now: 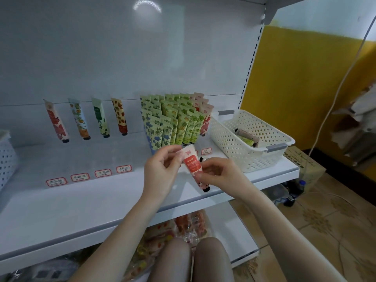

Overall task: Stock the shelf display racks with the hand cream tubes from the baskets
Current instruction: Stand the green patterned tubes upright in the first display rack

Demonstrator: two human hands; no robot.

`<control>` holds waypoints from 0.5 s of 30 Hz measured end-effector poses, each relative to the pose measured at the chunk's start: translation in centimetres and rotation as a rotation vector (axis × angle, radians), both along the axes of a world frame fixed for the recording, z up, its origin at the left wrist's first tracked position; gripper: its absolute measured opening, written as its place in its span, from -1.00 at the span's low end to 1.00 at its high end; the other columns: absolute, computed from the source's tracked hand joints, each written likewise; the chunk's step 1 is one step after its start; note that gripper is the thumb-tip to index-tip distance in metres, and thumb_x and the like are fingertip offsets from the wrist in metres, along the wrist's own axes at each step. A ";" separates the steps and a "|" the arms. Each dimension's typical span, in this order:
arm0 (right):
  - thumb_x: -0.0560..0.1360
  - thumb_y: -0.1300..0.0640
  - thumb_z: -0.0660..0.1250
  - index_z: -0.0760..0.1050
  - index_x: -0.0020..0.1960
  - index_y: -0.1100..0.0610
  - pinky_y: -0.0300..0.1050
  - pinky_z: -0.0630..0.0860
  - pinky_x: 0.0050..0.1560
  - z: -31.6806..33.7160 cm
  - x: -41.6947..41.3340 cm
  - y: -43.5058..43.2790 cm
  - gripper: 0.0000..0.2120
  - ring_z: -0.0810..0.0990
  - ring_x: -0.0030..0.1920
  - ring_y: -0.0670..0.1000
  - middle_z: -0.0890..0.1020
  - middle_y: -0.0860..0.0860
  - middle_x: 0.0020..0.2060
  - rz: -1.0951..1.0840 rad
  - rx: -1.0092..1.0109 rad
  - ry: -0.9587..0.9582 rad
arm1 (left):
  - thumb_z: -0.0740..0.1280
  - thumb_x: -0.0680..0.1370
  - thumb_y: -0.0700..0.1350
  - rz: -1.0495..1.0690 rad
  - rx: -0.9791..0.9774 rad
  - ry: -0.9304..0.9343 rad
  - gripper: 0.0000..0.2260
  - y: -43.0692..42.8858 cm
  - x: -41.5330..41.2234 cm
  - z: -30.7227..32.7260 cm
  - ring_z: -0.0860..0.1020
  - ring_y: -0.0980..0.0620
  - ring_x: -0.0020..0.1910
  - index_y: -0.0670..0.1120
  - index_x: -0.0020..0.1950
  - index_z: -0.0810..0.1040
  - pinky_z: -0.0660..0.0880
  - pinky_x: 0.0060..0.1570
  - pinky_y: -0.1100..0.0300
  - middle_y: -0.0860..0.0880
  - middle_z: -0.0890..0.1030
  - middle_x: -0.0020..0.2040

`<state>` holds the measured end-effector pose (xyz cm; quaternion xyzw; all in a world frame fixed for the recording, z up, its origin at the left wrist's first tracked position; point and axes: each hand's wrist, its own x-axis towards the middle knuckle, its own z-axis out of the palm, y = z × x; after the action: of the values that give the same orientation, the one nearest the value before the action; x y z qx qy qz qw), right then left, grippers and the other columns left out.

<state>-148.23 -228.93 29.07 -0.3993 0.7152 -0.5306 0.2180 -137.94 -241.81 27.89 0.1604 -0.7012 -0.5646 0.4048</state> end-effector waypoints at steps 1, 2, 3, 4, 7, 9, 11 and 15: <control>0.40 0.26 0.45 0.58 -0.11 0.16 -0.08 0.60 -0.14 0.0 -0.4 0.0 -0.91 0.63 -0.30 0.00 0.67 0.10 -0.27 -0.057 -0.007 0.011 | 0.33 0.52 -0.23 0.016 -0.036 -0.028 -0.86 -0.2 -0.4 -0.3 0.58 0.26 -0.16 -0.08 0.06 0.57 0.52 -0.12 0.41 0.10 0.61 -0.14; 0.40 0.24 0.45 0.58 -0.14 0.14 -0.07 0.59 -0.12 0.0 -0.9 -0.1 -0.92 0.62 -0.28 -0.01 0.66 0.08 -0.26 -0.132 -0.014 0.034 | 0.32 0.54 -0.20 0.034 -0.090 -0.077 -0.81 -0.4 -0.9 -0.7 0.57 0.25 -0.13 -0.12 0.14 0.55 0.49 -0.10 0.44 0.10 0.60 -0.10; 0.40 0.22 0.46 0.56 -0.17 0.12 -0.12 0.57 -0.14 0.2 -1.4 -0.2 -0.92 0.60 -0.28 -0.04 0.65 0.05 -0.27 -0.223 -0.022 0.063 | 0.31 0.55 -0.17 0.040 -0.152 -0.146 -0.77 -0.6 -1.3 -1.1 0.56 0.21 -0.07 -0.14 0.20 0.52 0.45 -0.09 0.47 0.08 0.59 -0.04; 0.40 0.21 0.46 0.53 -0.20 0.11 -0.19 0.53 -0.20 0.4 -2.1 -0.4 -0.90 0.56 -0.30 -0.08 0.62 0.00 -0.29 -0.321 -0.037 0.085 | 0.29 0.56 -0.14 0.031 -0.225 -0.238 -0.72 -0.8 -1.7 -1.8 0.55 0.14 0.03 -0.16 0.25 0.49 0.43 -0.04 0.45 0.03 0.58 0.05; 0.39 0.17 0.46 0.47 -0.17 0.17 -0.18 0.45 -0.26 0.9 -4.3 -1.1 -0.84 0.48 -0.36 -0.11 0.55 -0.05 -0.36 -0.540 -0.090 0.119 | 0.23 0.59 -0.02 -0.082 -0.472 -0.565 -0.64 -1.1 -3.0 -3.8 0.45 -0.06 0.26 -0.18 0.31 0.45 0.32 0.17 0.21 -0.10 0.51 0.26; 0.40 0.14 0.45 0.46 -0.06 0.18 -0.21 0.46 -0.25 0.9 -5.4 -1.9 -0.78 0.48 -0.32 -0.10 0.53 -0.07 -0.32 -0.599 -0.096 0.163 | 0.17 0.56 0.06 -0.160 -0.661 -0.692 -0.63 -1.2 -3.8 -5.0 0.46 -0.15 0.17 -0.24 0.09 0.50 0.32 0.08 0.10 -0.17 0.54 0.12; 0.43 0.13 0.43 0.45 0.01 0.18 -0.41 0.39 -0.34 0.8 -6.2 -2.8 -0.77 0.47 -0.29 -0.16 0.52 -0.10 -0.27 -0.615 -0.102 0.197 | 0.15 0.58 0.02 -0.153 -0.802 -0.793 -0.74 -1.2 -4.3 -5.7 0.43 -0.13 0.09 -0.19 -0.06 0.42 0.31 -0.01 0.06 -0.12 0.49 -0.01; 0.47 0.14 0.39 0.45 0.06 0.20 -0.50 0.33 -0.39 0.8 -7.6 -4.6 -0.77 0.45 -0.22 -0.13 0.52 -0.05 -0.15 -0.630 -0.109 0.247 | 0.12 0.61 0.01 -0.095 -0.869 -0.785 -0.73 -1.4 -4.7 -6.8 0.39 -0.03 0.13 -0.14 0.11 0.48 0.29 0.10 0.08 -0.04 0.48 0.06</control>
<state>-155.84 -233.53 29.90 -0.2313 0.7950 -0.5567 -0.0665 -142.60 -243.24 21.08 0.1452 -0.9721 -0.1412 0.1180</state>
